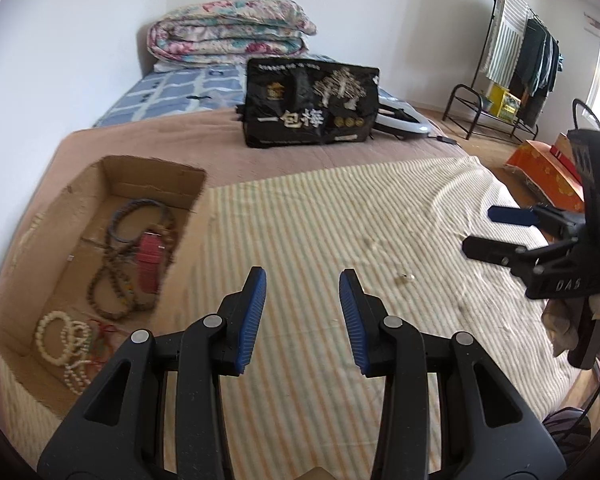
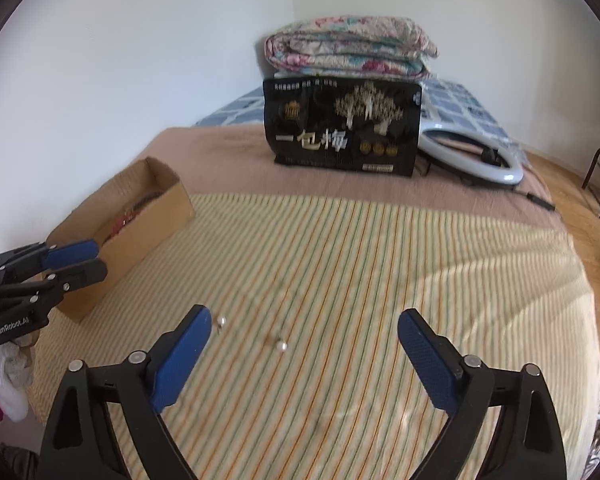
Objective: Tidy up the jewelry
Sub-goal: 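Move both tools back over the small pearl earrings on the bed, then close the left gripper on one pearl earring while the right gripper grasps the other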
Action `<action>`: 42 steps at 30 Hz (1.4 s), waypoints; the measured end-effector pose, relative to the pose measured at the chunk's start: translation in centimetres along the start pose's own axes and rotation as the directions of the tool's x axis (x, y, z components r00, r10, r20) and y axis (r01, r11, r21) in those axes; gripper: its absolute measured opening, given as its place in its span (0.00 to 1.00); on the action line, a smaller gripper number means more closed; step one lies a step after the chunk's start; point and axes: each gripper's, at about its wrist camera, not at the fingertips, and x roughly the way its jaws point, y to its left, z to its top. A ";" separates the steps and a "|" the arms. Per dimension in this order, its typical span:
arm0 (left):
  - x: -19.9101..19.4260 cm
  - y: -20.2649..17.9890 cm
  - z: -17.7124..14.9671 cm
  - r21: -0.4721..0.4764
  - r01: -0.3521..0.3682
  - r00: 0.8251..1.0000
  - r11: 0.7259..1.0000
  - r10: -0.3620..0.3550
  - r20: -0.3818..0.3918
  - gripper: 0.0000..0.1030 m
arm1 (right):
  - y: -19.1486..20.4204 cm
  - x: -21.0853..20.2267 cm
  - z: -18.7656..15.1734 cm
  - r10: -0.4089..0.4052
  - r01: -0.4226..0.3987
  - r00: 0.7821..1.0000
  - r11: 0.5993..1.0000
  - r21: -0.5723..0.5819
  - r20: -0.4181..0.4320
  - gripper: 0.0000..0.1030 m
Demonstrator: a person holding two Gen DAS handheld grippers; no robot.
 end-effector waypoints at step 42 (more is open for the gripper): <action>10.5 -3.8 -1.8 0.043 0.092 0.982 0.995 -0.083 -0.172 0.11 | 1.4 7.3 -3.3 0.077 -0.092 0.986 0.991 -0.101 -0.145 0.28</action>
